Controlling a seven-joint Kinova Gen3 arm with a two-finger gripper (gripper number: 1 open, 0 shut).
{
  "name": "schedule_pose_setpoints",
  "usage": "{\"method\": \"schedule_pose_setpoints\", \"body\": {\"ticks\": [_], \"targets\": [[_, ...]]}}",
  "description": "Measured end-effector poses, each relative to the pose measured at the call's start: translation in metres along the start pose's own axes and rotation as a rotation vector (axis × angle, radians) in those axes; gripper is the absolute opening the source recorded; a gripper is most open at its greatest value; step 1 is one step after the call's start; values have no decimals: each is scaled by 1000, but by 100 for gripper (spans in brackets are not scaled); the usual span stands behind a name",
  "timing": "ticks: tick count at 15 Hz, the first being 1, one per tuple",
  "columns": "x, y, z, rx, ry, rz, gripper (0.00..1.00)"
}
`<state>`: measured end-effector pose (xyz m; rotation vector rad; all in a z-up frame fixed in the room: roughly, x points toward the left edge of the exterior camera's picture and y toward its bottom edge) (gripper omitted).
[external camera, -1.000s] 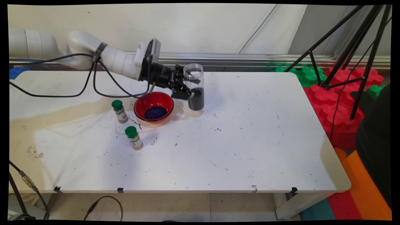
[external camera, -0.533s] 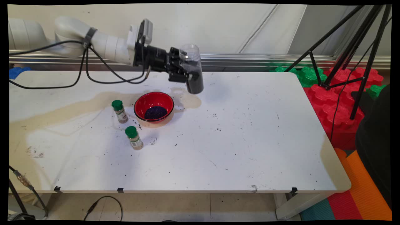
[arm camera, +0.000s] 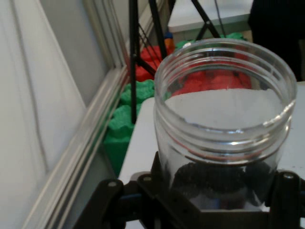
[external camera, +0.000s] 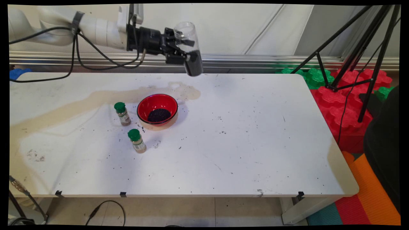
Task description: Pour the black seasoning powder in the red bowl
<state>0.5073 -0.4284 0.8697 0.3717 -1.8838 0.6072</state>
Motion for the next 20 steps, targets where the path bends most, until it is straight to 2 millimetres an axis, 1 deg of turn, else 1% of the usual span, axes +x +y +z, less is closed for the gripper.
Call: {"method": "schedule_pose_setpoints", "body": {"ticks": [4, 8, 13, 20], "targets": [[3, -14, -16, 48, 9, 39, 0], [-1, -26, -30, 92, 3, 82, 0], [-16, -34, -43, 134, -26, 144, 0], [-44, -32, -49, 156, -87, 223, 0]]}}
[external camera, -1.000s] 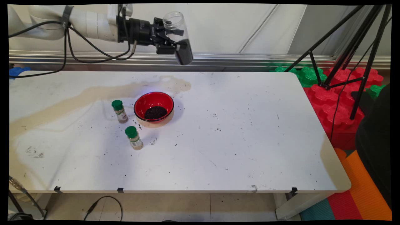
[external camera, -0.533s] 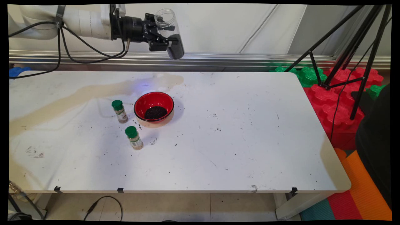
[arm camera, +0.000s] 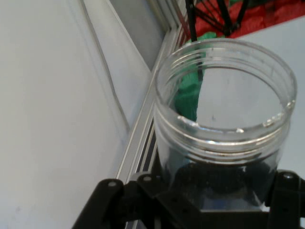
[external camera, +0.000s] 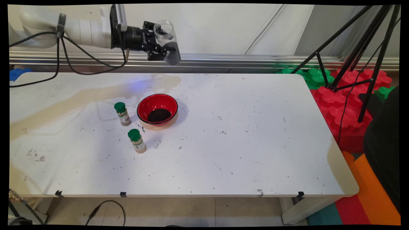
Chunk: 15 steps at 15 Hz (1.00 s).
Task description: Pour the black seasoning powder in the red bowl
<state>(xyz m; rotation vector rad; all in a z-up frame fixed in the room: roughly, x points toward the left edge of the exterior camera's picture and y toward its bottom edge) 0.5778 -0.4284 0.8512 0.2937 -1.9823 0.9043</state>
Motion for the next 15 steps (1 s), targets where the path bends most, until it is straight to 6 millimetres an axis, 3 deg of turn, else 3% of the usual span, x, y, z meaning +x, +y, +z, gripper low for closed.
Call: {"method": "schedule_pose_setpoints", "body": {"ticks": [15], "targets": [[-56, 33, -14, -56, -98, 399, 0]]}}
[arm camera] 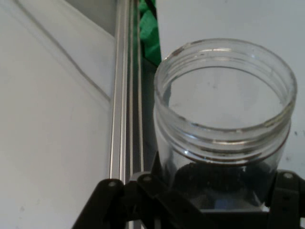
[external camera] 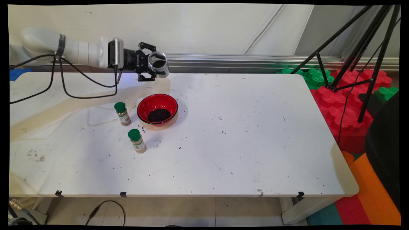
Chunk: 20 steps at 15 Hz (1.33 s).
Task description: Pour the black seasoning powder in the red bowl
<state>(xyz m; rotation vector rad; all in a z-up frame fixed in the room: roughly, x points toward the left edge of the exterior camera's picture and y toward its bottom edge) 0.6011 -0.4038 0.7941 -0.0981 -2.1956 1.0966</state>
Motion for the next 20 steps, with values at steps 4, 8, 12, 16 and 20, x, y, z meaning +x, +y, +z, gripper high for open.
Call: {"method": "schedule_pose_setpoints", "body": {"ticks": [4, 8, 12, 16, 20], "targets": [[-7, 10, -7, -16, -10, 124, 0], [-11, 18, -12, -24, -22, 225, 0], [-12, 22, -15, -26, -32, 303, 0], [-11, 26, -17, -24, -38, 394, 0], [-8, 30, -21, -20, -39, 503, 0]]}}
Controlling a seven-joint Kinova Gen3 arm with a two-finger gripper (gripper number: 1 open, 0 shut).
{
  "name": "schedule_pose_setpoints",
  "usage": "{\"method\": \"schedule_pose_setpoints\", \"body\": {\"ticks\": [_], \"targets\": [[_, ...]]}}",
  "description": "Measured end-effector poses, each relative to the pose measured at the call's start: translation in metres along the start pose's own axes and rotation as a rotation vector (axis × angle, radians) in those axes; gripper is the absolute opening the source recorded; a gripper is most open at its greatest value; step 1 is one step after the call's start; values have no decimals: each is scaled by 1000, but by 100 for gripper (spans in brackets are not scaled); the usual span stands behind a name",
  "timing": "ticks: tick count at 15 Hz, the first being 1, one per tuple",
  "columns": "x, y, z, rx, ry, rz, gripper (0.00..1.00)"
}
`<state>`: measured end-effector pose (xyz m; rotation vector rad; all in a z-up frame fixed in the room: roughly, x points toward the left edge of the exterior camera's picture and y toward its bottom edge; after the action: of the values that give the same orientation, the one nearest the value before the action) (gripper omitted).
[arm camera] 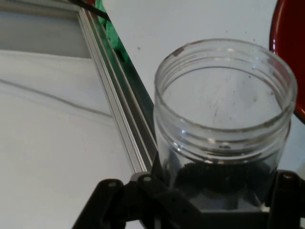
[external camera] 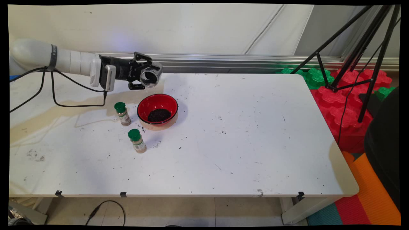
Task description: Pour the black seasoning powder in the red bowl
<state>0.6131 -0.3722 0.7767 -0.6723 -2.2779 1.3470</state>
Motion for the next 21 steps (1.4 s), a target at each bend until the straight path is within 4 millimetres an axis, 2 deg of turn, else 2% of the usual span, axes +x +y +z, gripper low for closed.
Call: {"method": "schedule_pose_setpoints", "body": {"ticks": [21], "targets": [[16, -11, -12, 57, -47, 416, 0]]}}
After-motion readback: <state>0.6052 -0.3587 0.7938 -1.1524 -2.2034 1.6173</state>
